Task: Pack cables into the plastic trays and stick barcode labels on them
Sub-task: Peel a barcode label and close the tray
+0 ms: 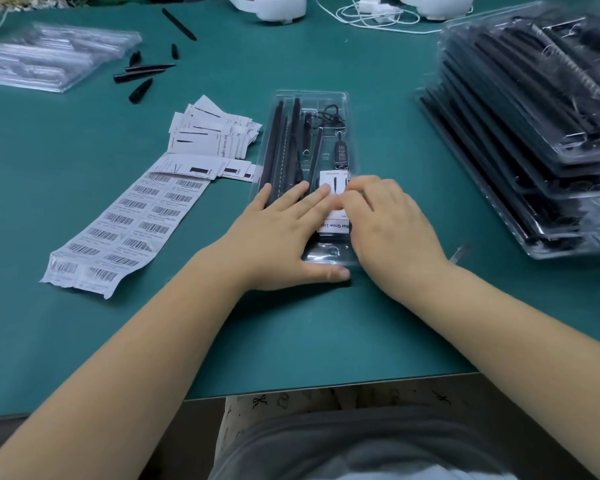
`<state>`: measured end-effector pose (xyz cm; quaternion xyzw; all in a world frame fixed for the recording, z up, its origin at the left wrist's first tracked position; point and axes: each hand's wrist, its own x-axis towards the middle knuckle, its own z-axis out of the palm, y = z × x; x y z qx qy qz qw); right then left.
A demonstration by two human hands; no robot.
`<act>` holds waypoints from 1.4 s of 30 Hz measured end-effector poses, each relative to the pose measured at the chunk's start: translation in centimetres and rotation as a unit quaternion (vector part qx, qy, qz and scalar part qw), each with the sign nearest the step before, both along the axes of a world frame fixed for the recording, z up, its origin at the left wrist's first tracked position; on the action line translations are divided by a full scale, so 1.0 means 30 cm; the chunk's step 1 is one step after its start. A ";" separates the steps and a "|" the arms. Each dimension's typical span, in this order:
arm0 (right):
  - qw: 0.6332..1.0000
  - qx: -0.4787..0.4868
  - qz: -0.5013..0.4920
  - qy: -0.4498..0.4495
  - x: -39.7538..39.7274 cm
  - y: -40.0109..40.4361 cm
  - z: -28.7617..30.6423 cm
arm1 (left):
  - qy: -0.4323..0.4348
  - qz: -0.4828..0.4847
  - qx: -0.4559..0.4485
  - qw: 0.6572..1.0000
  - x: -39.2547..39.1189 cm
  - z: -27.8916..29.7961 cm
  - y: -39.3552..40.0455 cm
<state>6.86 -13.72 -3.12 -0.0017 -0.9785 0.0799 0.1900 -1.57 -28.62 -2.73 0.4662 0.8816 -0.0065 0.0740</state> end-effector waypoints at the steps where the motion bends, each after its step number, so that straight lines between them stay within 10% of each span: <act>1: 1.000 -0.022 0.007 0.000 0.010 -0.005 0.003 | 0.001 -0.001 -0.002 1.000 0.000 -0.003 0.001; 6: 0.995 -0.085 0.014 -0.048 0.058 0.040 -0.009 | 0.035 -0.016 0.071 0.997 0.015 -0.002 0.000; 10: 0.994 -0.109 0.023 -0.014 0.093 0.070 -0.013 | 0.212 -0.166 0.291 0.918 0.040 0.002 0.001; 26: 0.982 -0.136 0.101 0.088 0.099 0.099 -0.032 | 0.355 -0.207 0.331 0.849 0.073 0.002 0.030; 37: 0.946 -0.116 0.224 0.204 -0.165 0.023 0.309 | 0.247 0.015 0.630 0.736 0.054 0.186 -0.020; 42: 0.950 0.016 0.181 0.252 -0.317 -0.151 0.477 | -0.001 0.133 0.793 0.595 -0.025 0.291 -0.081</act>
